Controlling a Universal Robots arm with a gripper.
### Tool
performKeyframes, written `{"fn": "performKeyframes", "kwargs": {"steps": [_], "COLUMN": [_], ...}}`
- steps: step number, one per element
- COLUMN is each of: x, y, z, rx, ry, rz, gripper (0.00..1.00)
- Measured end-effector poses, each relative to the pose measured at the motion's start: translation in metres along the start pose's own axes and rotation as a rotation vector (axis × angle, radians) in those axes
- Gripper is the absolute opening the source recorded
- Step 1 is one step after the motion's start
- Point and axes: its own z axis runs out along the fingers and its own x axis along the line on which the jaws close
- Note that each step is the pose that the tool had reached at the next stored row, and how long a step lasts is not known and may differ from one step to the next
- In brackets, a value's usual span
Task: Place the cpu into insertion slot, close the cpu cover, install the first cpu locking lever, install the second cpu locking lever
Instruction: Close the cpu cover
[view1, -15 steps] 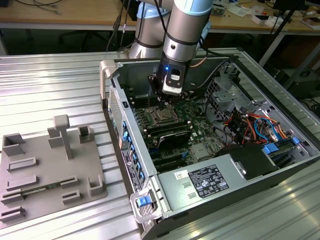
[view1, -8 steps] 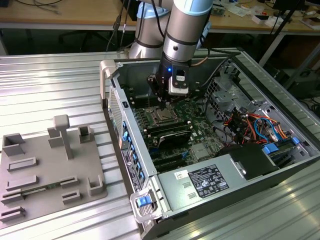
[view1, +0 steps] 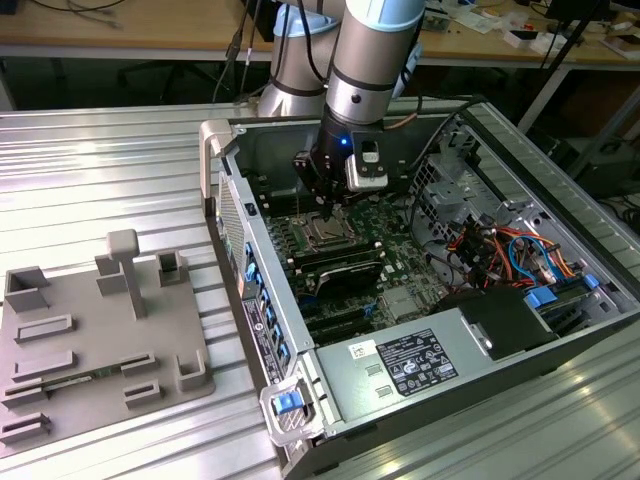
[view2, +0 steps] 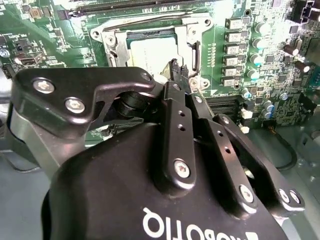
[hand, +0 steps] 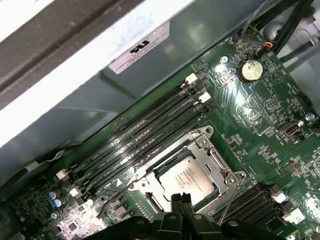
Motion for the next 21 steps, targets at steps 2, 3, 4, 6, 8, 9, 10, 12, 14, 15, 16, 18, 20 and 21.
{"fn": "performKeyframes", "kwargs": {"steps": [2, 3, 4, 6, 8, 9, 10, 12, 14, 15, 16, 18, 20, 21], "x": [0.0000, 0.0000, 0.0000, 0.0000, 0.0000, 0.0000, 0.0000, 0.0000, 0.0000, 0.0000, 0.0000, 0.0000, -0.0001, -0.0001], "y": [0.0000, 0.0000, 0.0000, 0.0000, 0.0000, 0.0000, 0.0000, 0.0000, 0.0001, 0.0000, 0.0000, 0.0000, -0.0001, 0.0000], "z": [0.0000, 0.0000, 0.0000, 0.0001, 0.0001, 0.0001, 0.0002, 0.0002, 0.0004, 0.0004, 0.0004, 0.0004, -0.0009, -0.0017], "rx": [0.0000, -0.0002, -0.0010, -0.0023, -0.0034, -0.0038, -0.0044, -0.0053, -0.0063, -0.0068, -0.0077, -0.0094, -0.0099, -0.0103], "ry": [-0.0001, -0.0004, -0.0016, -0.0037, -0.0056, -0.0063, -0.0073, -0.0087, -0.0103, -0.0111, -0.0125, -0.0137, -0.0149, -0.0154], "rz": [-0.002, -0.009, -0.037, -0.089, -0.131, -0.150, -0.173, -0.207, -0.246, -0.264, -0.294, -0.329, -0.351, -0.357], "gripper": [0.11, 0.11, 0.11, 0.11, 0.11, 0.11, 0.11, 0.11, 0.11, 0.11, 0.11, 0.11, 0.11, 0.11]}}
